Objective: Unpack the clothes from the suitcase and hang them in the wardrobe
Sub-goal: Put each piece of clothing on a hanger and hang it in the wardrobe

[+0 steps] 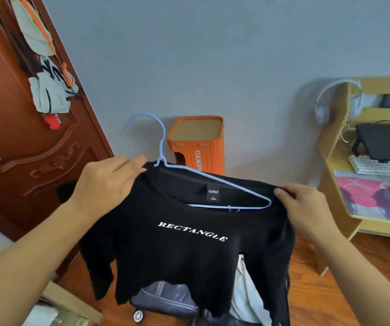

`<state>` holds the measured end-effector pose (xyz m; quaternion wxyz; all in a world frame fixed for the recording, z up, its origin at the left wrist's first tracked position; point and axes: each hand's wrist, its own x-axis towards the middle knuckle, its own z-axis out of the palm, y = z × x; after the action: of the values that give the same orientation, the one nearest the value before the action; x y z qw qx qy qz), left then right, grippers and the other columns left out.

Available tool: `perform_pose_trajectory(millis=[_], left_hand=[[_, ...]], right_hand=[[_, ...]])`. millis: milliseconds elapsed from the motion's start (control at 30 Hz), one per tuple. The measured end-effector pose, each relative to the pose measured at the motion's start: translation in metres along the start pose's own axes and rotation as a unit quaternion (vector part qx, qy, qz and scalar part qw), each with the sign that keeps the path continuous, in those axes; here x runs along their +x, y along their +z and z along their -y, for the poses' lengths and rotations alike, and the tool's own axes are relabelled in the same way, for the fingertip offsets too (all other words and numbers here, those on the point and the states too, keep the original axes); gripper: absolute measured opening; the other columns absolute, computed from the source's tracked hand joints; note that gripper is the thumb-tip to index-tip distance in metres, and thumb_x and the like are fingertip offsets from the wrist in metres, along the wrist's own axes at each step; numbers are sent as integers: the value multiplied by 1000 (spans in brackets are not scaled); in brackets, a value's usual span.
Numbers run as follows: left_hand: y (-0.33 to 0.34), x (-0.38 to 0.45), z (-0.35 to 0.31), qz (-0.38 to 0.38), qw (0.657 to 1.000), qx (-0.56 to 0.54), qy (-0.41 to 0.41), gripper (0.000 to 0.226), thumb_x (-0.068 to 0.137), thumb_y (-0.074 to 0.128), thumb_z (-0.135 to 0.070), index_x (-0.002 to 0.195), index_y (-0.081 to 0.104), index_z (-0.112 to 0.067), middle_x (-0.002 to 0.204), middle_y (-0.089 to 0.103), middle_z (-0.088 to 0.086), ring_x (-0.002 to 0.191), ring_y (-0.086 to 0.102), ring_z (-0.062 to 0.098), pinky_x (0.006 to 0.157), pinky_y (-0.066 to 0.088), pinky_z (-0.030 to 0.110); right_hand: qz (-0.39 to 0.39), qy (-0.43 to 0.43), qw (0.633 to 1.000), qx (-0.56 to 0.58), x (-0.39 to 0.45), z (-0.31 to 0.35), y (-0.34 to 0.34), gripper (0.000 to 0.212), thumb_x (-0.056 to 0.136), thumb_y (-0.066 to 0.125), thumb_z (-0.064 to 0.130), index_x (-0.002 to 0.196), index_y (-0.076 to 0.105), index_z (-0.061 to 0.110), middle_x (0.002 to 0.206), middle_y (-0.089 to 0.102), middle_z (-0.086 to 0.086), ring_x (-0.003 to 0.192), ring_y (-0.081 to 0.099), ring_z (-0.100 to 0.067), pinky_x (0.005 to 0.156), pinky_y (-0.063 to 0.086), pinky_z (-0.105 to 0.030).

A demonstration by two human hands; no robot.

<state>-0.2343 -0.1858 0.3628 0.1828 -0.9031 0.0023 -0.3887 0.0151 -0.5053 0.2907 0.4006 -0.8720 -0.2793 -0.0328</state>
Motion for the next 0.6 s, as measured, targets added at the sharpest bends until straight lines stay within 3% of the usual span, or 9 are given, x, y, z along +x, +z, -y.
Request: perform_pose_trajectory(millis=[167, 300, 400, 500, 567, 600], left_hand=[[6, -4, -4, 0, 997, 36, 71, 14, 100, 66, -15, 106, 75, -7, 62, 49, 4, 46, 46, 23, 38, 42, 36], [20, -11, -20, 68, 995, 44, 50, 23, 106, 54, -27, 110, 72, -14, 63, 46, 0, 44, 45, 20, 36, 36, 32], [23, -6, -34, 68, 996, -52, -30, 31, 107, 48, -33, 115, 70, -13, 76, 65, 3, 56, 63, 25, 45, 51, 38], [6, 11, -48, 35, 976, -162, -143, 30, 101, 56, -31, 113, 73, -10, 96, 75, 2, 82, 71, 22, 73, 59, 39], [-3, 20, -57, 26, 964, -198, -175, 26, 97, 60, -30, 110, 75, -12, 99, 76, -2, 87, 70, 14, 81, 56, 32], [-6, 24, -61, 29, 960, -212, -178, 24, 96, 62, -29, 109, 75, -13, 98, 76, -5, 88, 69, 10, 82, 54, 28]], right_hand=[[-10, -4, 999, -31, 1, 17, -16, 22, 98, 57, 22, 86, 73, 15, 78, 69, -3, 80, 60, -25, 68, 43, -34], [9, -23, 992, 126, 3, 51, -23, 24, 99, 57, 22, 79, 70, 16, 70, 66, 2, 66, 58, -8, 57, 41, -18], [40, -70, 972, 220, 11, 76, -20, 27, 100, 54, 24, 79, 66, 12, 69, 60, 1, 64, 52, -6, 60, 41, -21], [156, -198, 966, 48, 19, 68, -7, 24, 105, 45, 20, 88, 58, 8, 83, 59, -3, 82, 55, -15, 76, 41, -32], [221, -195, 955, -18, 20, 60, -2, 21, 107, 40, 27, 89, 50, 23, 78, 57, 6, 76, 54, -12, 68, 36, -31], [218, -197, 956, -26, 20, 58, 0, 23, 107, 38, 30, 85, 45, 27, 72, 55, 6, 72, 53, -13, 63, 35, -31]])
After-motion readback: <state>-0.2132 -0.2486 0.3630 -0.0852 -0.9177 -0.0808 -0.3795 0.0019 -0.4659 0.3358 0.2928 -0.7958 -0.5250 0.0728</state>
